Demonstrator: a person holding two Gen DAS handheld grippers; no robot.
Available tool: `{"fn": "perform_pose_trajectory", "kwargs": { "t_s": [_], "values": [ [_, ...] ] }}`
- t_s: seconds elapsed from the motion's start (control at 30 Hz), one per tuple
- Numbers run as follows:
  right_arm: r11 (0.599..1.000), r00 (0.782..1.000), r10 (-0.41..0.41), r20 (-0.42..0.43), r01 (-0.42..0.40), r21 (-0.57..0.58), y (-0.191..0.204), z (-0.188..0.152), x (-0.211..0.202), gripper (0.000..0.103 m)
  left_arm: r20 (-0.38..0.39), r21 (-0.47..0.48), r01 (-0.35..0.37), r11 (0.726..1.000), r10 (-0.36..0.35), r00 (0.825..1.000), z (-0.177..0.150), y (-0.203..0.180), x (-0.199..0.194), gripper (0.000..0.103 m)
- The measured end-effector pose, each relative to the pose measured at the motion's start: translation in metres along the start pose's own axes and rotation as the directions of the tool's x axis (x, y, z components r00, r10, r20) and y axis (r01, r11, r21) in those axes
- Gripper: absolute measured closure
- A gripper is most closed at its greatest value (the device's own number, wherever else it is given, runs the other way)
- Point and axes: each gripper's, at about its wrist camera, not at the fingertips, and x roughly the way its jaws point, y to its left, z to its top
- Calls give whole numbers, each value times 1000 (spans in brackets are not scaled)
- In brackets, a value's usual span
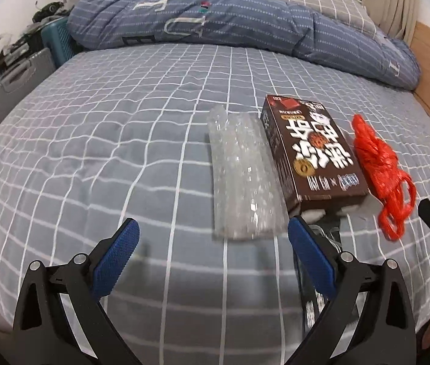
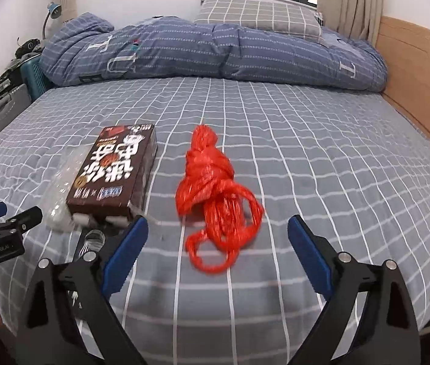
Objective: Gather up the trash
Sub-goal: 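Grasp the bubble wrap with the left tool while the right tool grasps the red bag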
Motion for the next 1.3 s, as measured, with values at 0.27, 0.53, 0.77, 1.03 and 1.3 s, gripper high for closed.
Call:
{"fn": "perform_pose_trajectory", "kwargs": {
  "t_s": [0.27, 0.53, 0.77, 1.03, 1.3],
  "values": [
    [1000, 1000, -2, -21, 1, -13, 2, 21, 38, 27, -27, -6, 12, 1000, -12, 1000, 23, -2, 32, 11],
    [1000, 998, 3, -62, -3, 2, -2, 29, 68, 27, -58, 14, 38, 999, -38, 998, 32, -12, 52, 33],
    [1000, 993, 17, -113, -18, -2, -4, 22, 90, 36, -100, 22, 84, 996, -81, 992, 29, -20, 64, 53],
    [998, 978, 70, -195, -68, 18, -3, 14, 108, 69, -106, 7, 78, 997, -77, 991, 25, -20, 69, 47],
    [997, 978, 75, -197, -72, 23, -2, 15, 105, 77, -103, 12, 112, 994, -110, 989, 24, -19, 66, 69]
  ]
}}
